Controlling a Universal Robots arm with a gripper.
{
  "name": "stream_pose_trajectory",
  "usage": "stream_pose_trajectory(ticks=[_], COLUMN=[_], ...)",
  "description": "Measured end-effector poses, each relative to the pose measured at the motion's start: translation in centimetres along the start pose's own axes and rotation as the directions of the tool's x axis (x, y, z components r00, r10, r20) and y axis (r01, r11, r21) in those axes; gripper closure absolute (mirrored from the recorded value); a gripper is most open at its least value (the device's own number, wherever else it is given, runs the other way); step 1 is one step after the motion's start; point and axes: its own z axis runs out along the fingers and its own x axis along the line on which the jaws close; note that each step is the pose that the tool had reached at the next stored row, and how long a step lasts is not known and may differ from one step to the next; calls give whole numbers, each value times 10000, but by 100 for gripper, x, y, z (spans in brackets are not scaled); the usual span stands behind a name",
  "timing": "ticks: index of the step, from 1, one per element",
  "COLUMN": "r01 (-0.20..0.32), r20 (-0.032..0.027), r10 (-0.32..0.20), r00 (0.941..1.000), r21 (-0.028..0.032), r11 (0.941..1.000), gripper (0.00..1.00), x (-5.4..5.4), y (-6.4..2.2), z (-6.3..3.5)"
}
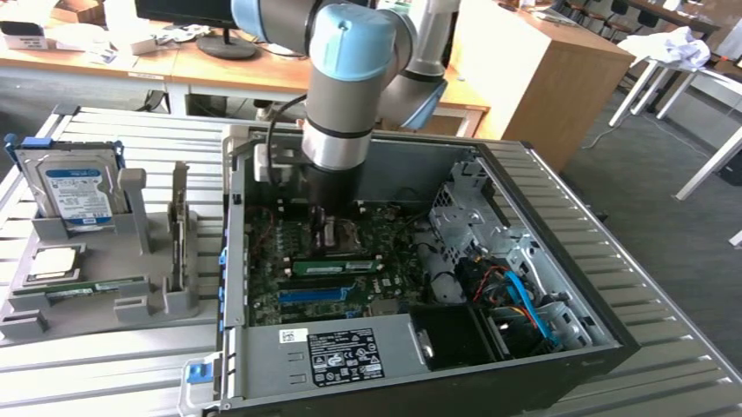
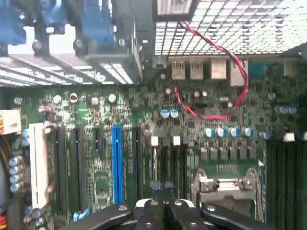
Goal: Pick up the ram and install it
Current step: 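Press down the ram until it locks into place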
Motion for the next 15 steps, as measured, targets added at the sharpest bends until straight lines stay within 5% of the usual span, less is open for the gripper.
stream_pose_trajectory(ticks=[7, 15], r01=[1, 0], r20=[0, 1], r10=[-1, 0], r00=[10000, 10000], r21=[-1, -2], r11=[10000, 10000], gripper=[90, 90], x=[5, 16], y=[131, 160], z=[71, 117])
